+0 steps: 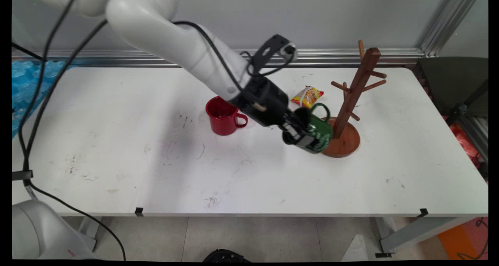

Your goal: Place the picked object on the table

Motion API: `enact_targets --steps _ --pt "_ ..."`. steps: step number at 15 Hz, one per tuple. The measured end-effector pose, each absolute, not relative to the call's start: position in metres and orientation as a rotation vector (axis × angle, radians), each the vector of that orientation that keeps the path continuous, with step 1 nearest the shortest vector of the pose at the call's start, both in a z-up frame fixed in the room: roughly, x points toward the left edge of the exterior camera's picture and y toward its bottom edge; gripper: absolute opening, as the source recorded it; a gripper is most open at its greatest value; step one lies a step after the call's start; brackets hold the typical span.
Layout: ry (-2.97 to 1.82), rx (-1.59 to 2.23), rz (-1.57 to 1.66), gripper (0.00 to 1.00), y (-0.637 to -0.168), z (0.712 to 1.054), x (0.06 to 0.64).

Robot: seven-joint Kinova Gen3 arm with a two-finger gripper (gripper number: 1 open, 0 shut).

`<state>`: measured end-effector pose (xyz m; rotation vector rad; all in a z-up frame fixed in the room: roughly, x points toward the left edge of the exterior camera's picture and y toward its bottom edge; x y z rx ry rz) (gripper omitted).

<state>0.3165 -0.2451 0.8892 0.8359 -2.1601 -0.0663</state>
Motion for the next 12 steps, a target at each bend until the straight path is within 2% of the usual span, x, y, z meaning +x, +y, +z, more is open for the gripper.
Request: enact_targets --steps 6,12 --pt "-2.338 0.762 0.003 0.00 -0.226 0.914 0.356" --pt "-2.528 0.766 0.054 0.00 -0.209 0.922 0.383"
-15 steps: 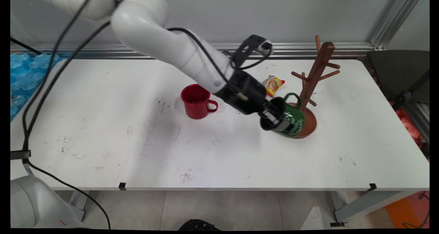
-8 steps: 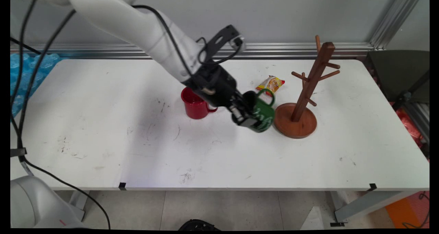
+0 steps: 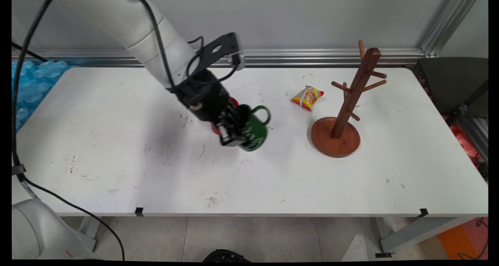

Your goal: Place the picked object on the table

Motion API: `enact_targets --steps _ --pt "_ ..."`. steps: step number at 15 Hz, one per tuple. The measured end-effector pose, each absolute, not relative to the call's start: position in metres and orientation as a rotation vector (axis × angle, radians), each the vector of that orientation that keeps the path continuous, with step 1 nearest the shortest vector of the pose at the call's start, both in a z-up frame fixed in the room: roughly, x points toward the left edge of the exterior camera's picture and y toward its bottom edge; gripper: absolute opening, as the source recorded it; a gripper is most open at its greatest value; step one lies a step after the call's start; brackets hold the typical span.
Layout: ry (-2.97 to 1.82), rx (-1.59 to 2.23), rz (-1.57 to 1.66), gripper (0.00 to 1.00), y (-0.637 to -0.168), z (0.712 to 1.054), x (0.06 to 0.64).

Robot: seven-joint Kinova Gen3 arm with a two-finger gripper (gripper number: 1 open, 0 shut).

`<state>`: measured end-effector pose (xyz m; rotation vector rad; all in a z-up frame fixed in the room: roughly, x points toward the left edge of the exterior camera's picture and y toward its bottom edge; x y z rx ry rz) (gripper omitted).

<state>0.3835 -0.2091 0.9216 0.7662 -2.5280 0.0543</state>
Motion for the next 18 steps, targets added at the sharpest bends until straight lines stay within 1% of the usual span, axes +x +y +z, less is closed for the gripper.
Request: enact_targets --steps 7,12,18 --pt "-2.724 0.763 0.086 0.00 -0.201 0.905 0.399" --pt "-2.861 0.760 0.102 0.00 -0.208 0.878 0.400" --pt "-2.963 0.771 0.082 0.00 -0.222 0.847 0.388"
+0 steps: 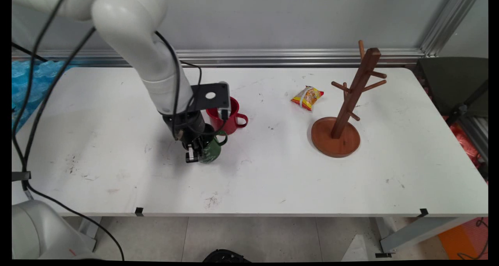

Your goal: Place the picked object on the table

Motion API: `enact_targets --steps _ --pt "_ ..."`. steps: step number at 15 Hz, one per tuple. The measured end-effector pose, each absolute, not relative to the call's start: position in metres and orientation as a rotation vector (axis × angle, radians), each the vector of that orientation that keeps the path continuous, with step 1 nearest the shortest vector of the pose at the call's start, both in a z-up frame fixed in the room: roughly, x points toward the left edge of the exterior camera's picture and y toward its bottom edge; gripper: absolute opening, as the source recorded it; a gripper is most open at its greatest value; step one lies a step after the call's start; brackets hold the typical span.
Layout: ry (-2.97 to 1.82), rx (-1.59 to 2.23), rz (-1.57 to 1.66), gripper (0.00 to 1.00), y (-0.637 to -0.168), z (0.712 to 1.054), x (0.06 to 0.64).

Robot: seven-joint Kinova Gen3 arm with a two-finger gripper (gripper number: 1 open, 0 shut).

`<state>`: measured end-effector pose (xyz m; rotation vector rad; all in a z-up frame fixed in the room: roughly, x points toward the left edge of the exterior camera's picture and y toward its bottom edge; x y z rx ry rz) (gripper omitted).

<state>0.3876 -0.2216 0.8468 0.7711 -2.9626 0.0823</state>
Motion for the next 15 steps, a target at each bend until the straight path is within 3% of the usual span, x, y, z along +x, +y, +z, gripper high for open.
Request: enact_targets --steps 7,8,15 --pt "-3.041 0.799 0.072 0.00 -0.235 0.827 0.371" --pt "-3.049 0.801 0.071 1.00 -0.236 0.825 0.369" --pt "-3.056 0.797 0.085 1.00 -0.241 0.822 0.359"
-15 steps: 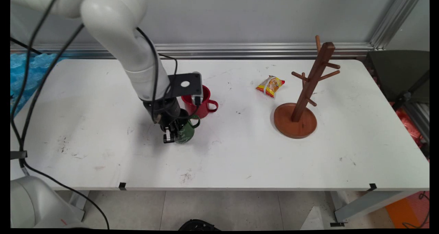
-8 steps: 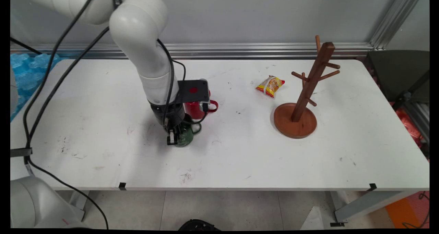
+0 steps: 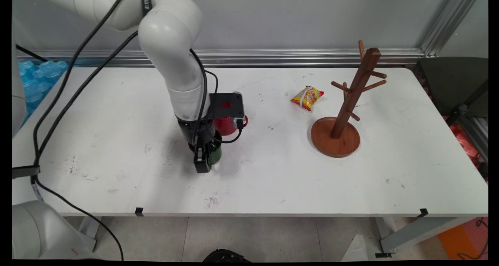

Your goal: Place the picked object on the table

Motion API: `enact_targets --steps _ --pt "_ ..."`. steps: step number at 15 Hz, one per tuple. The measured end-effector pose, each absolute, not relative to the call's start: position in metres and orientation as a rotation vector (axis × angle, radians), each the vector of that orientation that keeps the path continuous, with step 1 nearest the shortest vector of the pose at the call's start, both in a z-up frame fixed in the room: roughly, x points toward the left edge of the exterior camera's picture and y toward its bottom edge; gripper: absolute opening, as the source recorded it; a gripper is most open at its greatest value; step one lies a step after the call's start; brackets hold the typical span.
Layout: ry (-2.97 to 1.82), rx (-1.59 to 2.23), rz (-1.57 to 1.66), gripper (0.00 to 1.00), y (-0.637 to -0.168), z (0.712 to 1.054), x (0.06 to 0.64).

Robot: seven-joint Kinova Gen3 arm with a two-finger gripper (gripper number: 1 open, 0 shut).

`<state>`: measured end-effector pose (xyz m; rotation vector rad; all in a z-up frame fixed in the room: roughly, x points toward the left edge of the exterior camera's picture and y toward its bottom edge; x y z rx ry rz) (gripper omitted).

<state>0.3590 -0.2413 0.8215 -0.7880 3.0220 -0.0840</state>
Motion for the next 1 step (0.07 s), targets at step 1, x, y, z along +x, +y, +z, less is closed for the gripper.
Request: enact_targets --steps 1 --pt "3.027 -0.785 -0.091 1.00 -0.2414 0.8225 0.3582"
